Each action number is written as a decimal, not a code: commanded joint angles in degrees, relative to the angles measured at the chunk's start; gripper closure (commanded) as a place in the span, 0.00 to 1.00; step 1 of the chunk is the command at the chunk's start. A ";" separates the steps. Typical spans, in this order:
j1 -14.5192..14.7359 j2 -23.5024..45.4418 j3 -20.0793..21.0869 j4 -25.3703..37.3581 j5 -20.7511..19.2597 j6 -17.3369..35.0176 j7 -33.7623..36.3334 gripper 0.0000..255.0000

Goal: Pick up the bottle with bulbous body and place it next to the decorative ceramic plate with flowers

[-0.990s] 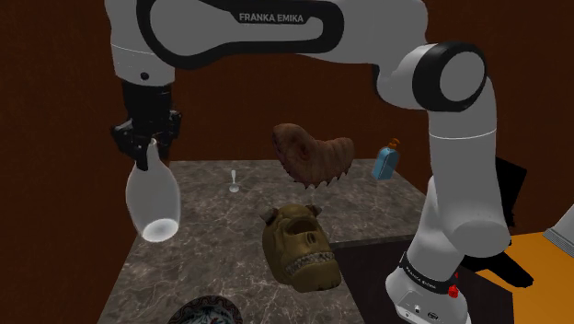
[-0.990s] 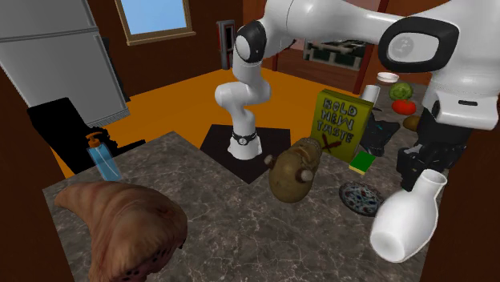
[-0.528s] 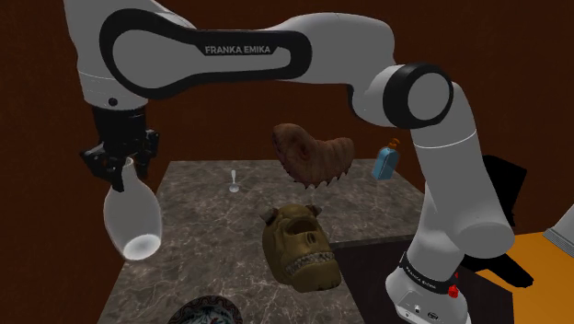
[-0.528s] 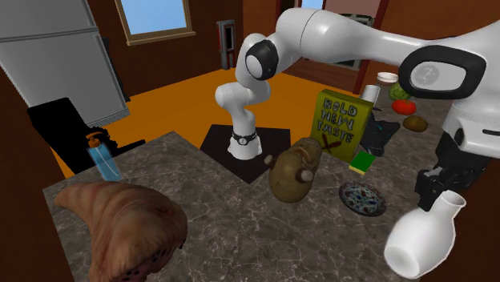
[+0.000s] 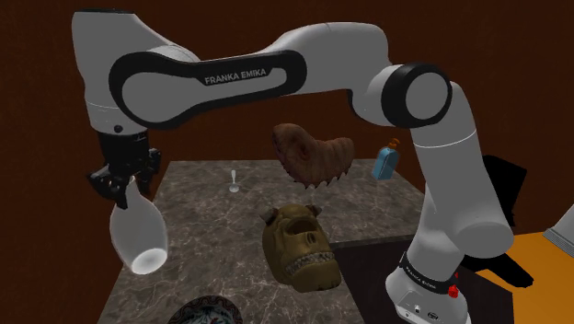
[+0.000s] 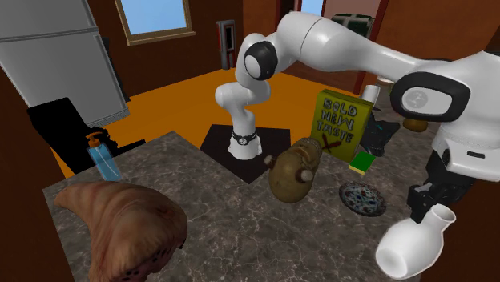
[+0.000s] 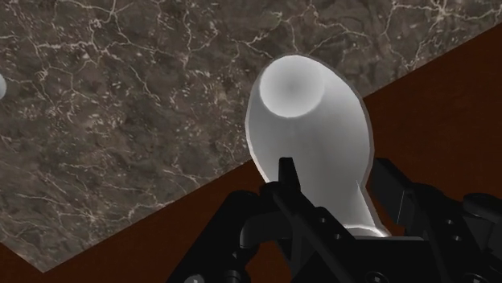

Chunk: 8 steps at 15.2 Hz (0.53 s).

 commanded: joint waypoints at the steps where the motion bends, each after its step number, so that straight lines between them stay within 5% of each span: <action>1: -0.22 0.08 -0.07 -1.29 -0.10 1.41 0.11 1.00; 8: -0.47 0.38 -0.23 -3.76 -0.37 4.11 0.49 1.00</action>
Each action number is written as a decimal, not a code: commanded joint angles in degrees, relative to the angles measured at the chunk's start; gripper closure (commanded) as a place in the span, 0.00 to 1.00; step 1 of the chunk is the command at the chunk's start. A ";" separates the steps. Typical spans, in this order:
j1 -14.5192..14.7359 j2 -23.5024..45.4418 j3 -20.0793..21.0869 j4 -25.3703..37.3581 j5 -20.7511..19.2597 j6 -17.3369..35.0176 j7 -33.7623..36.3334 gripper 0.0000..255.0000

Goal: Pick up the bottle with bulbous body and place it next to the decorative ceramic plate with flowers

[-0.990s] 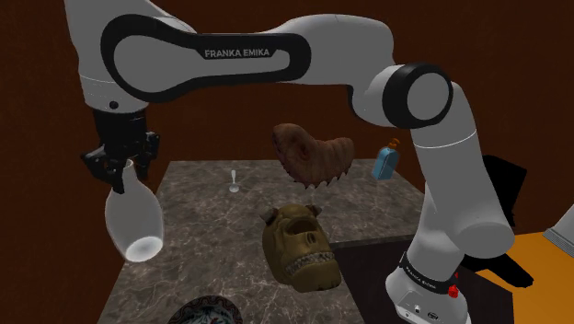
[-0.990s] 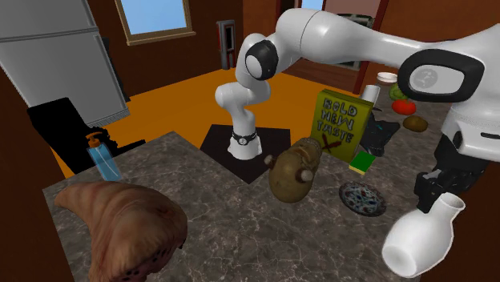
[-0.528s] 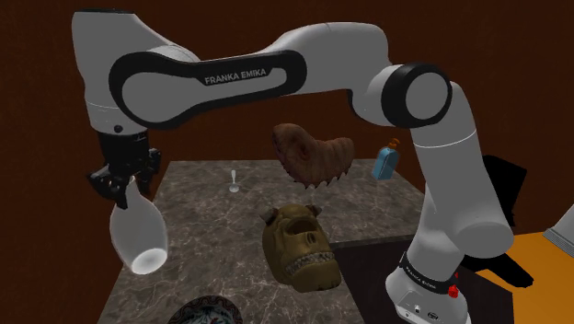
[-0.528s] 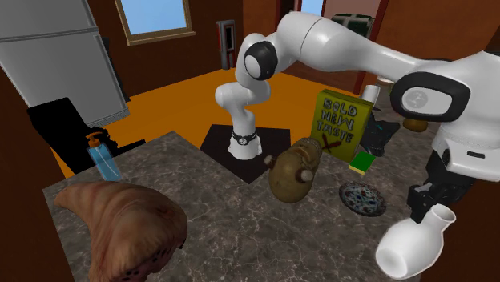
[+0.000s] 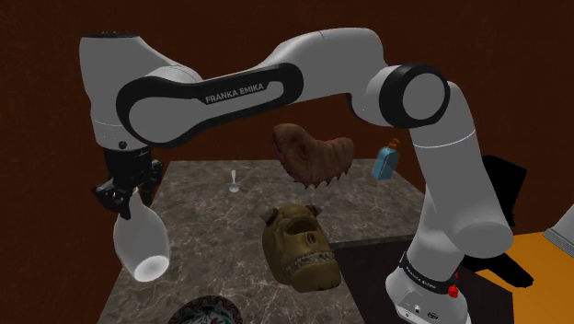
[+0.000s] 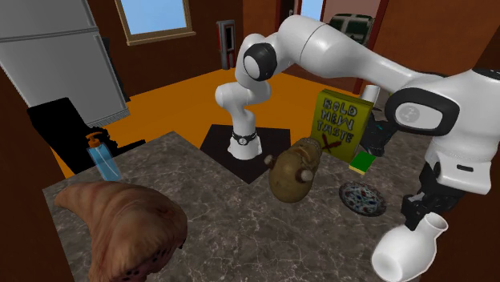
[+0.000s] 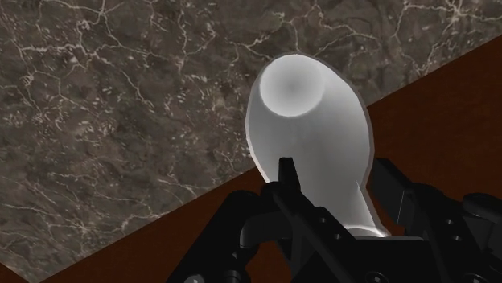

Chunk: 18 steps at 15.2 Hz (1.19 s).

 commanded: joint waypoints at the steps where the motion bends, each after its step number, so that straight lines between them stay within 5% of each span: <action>1: 0.01 0.02 0.00 0.00 -0.02 0.08 0.02 1.00; 4: 0.01 0.02 0.00 0.00 -0.02 0.08 0.02 1.00; 5: 0.01 0.02 0.00 0.00 -0.02 0.07 0.02 0.00; 18: 0.41 -1.71 0.51 4.58 0.82 -6.06 -0.68 0.00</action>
